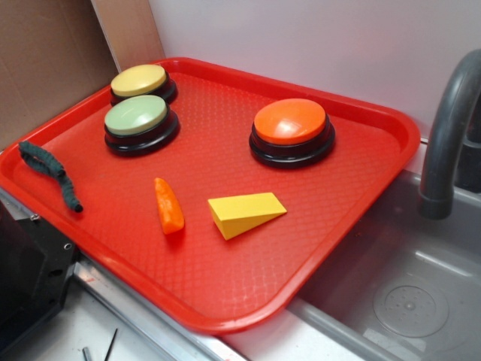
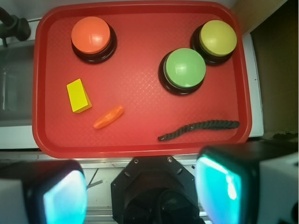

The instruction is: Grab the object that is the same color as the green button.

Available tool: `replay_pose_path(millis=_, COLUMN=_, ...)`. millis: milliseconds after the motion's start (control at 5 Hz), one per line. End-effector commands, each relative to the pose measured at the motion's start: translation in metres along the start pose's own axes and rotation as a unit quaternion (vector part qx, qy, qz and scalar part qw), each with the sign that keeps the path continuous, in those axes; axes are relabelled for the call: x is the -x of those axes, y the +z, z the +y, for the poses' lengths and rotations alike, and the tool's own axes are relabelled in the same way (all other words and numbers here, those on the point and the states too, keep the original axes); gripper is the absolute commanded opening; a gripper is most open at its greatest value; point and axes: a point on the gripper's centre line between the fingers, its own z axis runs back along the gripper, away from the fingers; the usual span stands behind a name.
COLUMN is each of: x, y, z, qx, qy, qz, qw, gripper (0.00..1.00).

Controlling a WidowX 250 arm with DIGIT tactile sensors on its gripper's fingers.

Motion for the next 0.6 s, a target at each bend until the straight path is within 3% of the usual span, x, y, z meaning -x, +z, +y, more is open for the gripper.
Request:
replay_pose_path(millis=0, x=0.000, y=0.000, z=0.000, qx=0.000, qy=0.000, qz=0.000, qw=1.000, gripper=1.00)
replay_pose_path(millis=200, x=-0.006, y=-0.038, z=0.044, qx=-0.010, qy=0.074, qz=0.041, qw=0.996, gripper=1.00)
replay_pose_path(millis=400, x=-0.012, y=-0.059, z=0.069, qx=0.016, qy=0.201, qz=0.049, qw=0.978, gripper=1.00)
